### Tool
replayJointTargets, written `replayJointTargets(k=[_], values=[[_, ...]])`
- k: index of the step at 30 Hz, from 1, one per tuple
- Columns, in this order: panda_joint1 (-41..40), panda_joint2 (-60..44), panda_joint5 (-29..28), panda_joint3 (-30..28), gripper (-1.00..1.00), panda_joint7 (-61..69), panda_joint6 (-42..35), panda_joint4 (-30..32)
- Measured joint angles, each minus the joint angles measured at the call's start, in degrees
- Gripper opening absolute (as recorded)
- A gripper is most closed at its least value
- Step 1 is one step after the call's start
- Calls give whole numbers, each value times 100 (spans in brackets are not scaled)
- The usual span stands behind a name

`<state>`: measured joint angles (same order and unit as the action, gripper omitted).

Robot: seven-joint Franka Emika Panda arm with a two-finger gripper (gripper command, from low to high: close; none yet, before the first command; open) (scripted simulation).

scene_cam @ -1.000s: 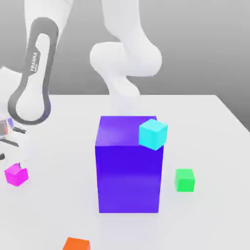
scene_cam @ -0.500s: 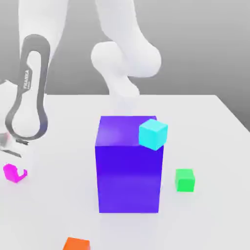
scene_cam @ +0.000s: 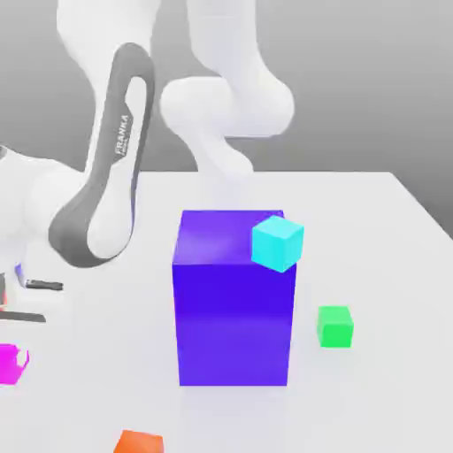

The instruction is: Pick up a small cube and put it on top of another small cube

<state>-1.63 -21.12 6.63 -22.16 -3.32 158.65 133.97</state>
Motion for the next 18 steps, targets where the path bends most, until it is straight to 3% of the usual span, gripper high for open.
replayJointTargets(k=[8,13,18], values=[[1327,71,-758,811,-100,127,0,-325],[2143,984,-1349,1304,-100,147,-162,521],[2759,1954,-1508,1741,-100,330,-300,1565]])
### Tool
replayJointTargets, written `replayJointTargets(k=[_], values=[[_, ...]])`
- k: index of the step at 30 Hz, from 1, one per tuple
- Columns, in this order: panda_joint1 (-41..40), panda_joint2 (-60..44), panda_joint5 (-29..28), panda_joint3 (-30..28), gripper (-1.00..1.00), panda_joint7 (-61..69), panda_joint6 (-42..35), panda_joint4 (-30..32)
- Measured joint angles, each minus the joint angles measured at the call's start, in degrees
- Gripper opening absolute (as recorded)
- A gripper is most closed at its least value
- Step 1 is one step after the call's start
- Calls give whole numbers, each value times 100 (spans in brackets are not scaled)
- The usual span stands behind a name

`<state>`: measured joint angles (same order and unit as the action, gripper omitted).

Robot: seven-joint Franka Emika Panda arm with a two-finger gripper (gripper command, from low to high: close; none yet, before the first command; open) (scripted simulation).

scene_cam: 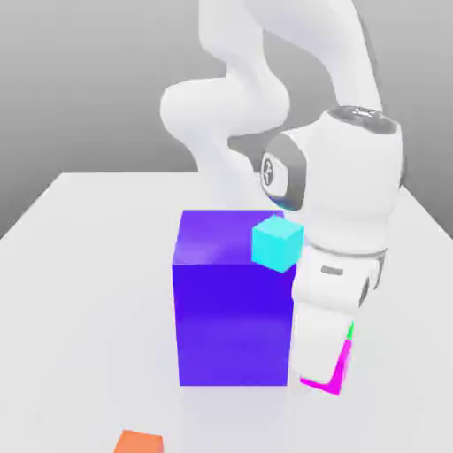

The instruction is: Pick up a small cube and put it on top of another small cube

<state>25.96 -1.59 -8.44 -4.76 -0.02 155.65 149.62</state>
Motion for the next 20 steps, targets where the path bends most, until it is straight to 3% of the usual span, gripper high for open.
replayJointTargets(k=[9,16,17,20], values=[[1050,1525,576,210,-100,808,-124,1808],[1163,345,822,181,-100,983,1096,1894],[1154,155,846,197,100,996,1277,1885],[1173,155,846,198,100,996,1277,1885]])
